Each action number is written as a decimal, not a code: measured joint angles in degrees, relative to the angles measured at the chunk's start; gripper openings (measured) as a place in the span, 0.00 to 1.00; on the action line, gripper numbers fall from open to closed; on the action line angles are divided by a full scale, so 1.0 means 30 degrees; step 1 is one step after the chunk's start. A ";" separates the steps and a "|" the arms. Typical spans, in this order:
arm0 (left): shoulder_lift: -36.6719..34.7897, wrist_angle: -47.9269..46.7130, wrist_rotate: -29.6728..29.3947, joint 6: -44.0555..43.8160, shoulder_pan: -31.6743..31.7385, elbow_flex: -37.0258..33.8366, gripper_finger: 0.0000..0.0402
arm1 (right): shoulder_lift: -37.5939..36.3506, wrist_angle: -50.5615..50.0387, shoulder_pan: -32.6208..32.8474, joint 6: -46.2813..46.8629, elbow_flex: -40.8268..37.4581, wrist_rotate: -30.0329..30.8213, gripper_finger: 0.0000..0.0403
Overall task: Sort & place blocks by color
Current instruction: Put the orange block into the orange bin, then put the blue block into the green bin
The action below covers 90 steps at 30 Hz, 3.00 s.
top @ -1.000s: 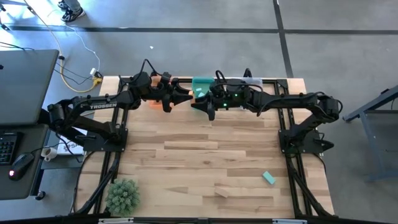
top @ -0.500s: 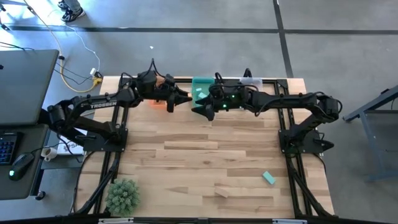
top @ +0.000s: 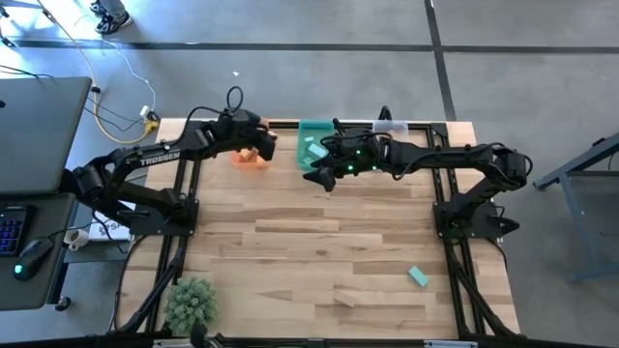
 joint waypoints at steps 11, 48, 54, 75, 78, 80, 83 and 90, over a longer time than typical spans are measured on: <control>0.0000 -0.2936 -0.3497 0.0504 0.1725 -0.0015 0.26 | -0.0007 -0.0005 -0.0015 -0.0379 0.0000 0.0220 0.76; 0.3548 -0.4879 -0.3839 0.0472 0.2013 -0.0019 0.46 | -0.0036 -1.3994 0.6630 0.7828 0.0005 0.1046 0.76; 0.3548 -0.4872 -0.3839 0.0808 0.2013 -0.0019 0.55 | -0.0036 -1.5916 0.8510 0.9362 0.0007 0.1000 0.76; 0.0539 -0.4250 0.0934 -0.1721 0.1948 -0.0019 0.57 | -0.0073 -2.1792 1.4431 1.1431 -0.1332 -0.1466 0.76; 0.0006 -0.4169 0.2041 -0.2240 0.1857 -0.0019 0.58 | -0.0080 -2.1763 1.5330 1.2236 -0.2098 -0.1771 0.76; -0.0383 -0.4058 0.2685 -0.2270 0.1655 -0.0019 0.58 | -0.0080 -2.1561 1.5870 1.2768 -0.2454 -0.1888 0.76; -0.0978 -0.3866 0.3090 -0.2497 0.1151 -0.0019 0.58 | -0.0095 -2.0771 1.6541 1.3414 -0.2795 -0.1943 0.76; -0.1674 -0.3226 0.3060 -0.3817 -0.0161 -0.0019 0.57 | -0.0102 -1.8472 1.7788 1.5074 -0.4072 -0.1736 0.76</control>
